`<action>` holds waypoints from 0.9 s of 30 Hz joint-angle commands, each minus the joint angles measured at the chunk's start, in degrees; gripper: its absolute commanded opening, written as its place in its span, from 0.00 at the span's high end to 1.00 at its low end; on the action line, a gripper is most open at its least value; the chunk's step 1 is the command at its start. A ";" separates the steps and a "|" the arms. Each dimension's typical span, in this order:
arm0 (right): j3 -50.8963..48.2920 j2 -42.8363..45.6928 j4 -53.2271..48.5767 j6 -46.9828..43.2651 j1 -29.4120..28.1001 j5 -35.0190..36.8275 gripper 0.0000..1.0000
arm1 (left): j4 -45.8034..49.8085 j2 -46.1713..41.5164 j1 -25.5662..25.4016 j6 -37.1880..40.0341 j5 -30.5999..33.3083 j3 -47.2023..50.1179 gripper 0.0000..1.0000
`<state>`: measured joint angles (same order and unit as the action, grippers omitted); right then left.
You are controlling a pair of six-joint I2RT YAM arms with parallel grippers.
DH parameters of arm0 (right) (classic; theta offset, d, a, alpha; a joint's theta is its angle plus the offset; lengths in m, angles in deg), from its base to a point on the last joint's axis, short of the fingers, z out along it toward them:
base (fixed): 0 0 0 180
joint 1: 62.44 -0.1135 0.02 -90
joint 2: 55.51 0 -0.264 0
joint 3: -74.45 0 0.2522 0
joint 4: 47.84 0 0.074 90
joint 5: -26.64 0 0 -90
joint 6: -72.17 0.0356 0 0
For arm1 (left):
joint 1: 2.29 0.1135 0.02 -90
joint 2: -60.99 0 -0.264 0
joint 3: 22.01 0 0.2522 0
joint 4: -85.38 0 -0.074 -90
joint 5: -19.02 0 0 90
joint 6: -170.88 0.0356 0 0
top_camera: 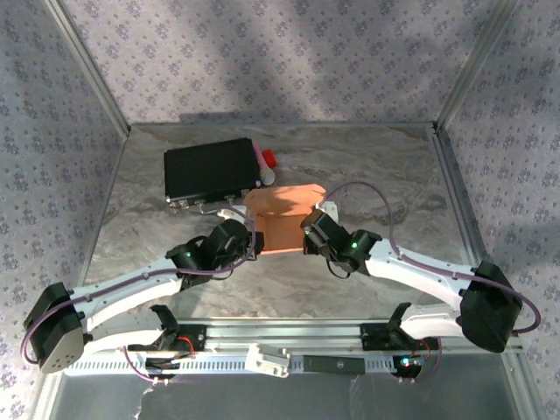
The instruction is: Fold the paper box
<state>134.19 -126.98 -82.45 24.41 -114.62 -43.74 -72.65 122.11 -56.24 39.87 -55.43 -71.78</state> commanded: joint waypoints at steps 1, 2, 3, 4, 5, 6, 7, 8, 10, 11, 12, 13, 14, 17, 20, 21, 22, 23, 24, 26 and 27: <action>1.37 0.62 1.54 1.27 0.88 -4.06 1.00 | -7.83 -0.87 0.87 -0.49 -4.31 1.53 0.63; 1.19 0.58 2.07 1.24 1.51 -5.46 1.00 | -8.67 -0.83 0.87 -0.45 -4.90 1.72 0.63; 1.12 0.55 2.52 1.25 2.12 -6.66 1.00 | -9.39 -0.67 0.83 -0.53 -5.29 1.98 0.63; 1.13 0.53 2.71 1.25 2.41 -7.27 1.00 | -9.91 -0.57 0.87 -0.49 -5.62 2.08 0.63; 1.17 0.58 2.85 1.19 2.58 -7.69 1.00 | -10.05 -0.29 0.87 -0.38 -5.96 2.08 0.62; 1.35 0.53 2.83 1.13 2.68 -7.91 1.00 | -10.05 0.03 0.87 -0.45 -6.13 2.06 0.62; 1.45 0.60 2.85 1.09 2.70 -7.93 1.00 | -10.12 0.34 0.86 -0.47 -6.30 2.19 0.63; 1.53 0.62 2.75 1.05 2.61 -7.93 1.00 | -10.37 0.69 0.87 -0.52 -6.61 2.33 0.63; 1.59 0.80 2.65 1.06 2.45 -7.72 1.00 | -10.37 1.55 0.79 -0.45 -7.03 2.35 0.63; 1.50 0.95 2.52 1.09 2.34 -7.35 1.00 | -10.19 1.92 0.78 -0.49 -7.10 2.28 0.64; 1.53 1.21 2.35 1.26 2.34 -7.09 1.00 | -9.78 2.22 0.74 -0.49 -6.95 2.28 0.65; 1.45 1.49 2.34 1.31 2.26 -6.84 1.00 | -9.51 2.40 0.78 -0.56 -6.85 2.26 0.66; 1.40 1.93 2.21 1.33 2.13 -6.56 1.00 | -9.16 2.57 0.78 -0.55 -6.61 2.22 0.66; 1.75 2.84 1.60 1.25 2.09 -5.76 1.00 | -7.80 3.19 0.78 -0.08 -6.25 1.75 0.68; 2.44 2.99 0.91 0.86 1.87 -5.35 1.00 | -7.11 3.97 0.53 0.65 -6.23 1.25 0.72; 2.73 2.99 0.72 0.71 1.58 -4.98 1.00 | -7.02 4.32 0.39 1.05 -6.29 1.00 0.74; 2.97 2.91 0.51 0.50 1.20 -4.71 1.00 | -6.60 4.65 0.14 1.31 -6.12 0.54 0.76; 3.35 2.70 0.21 0.35 0.89 -4.14 1.00 | -5.12 5.46 -0.06 1.50 -5.63 -0.24 0.77; 3.69 2.44 -0.16 0.07 0.37 -3.47 1.00 | -2.99 6.43 -0.26 1.64 -4.64 -1.68 0.80; 4.50 1.65 -0.96 -0.27 -0.80 -1.85 1.00 | 0.77 8.49 -1.15 1.90 -2.39 -4.18 0.91; 4.79 1.22 -1.29 -0.28 -1.36 -0.89 1.00 | 2.26 9.51 -1.81 1.83 -0.56 -5.18 0.98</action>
<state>135.15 -125.75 -85.11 24.74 -114.07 -45.27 -76.12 129.36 -56.29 39.49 -57.77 -72.90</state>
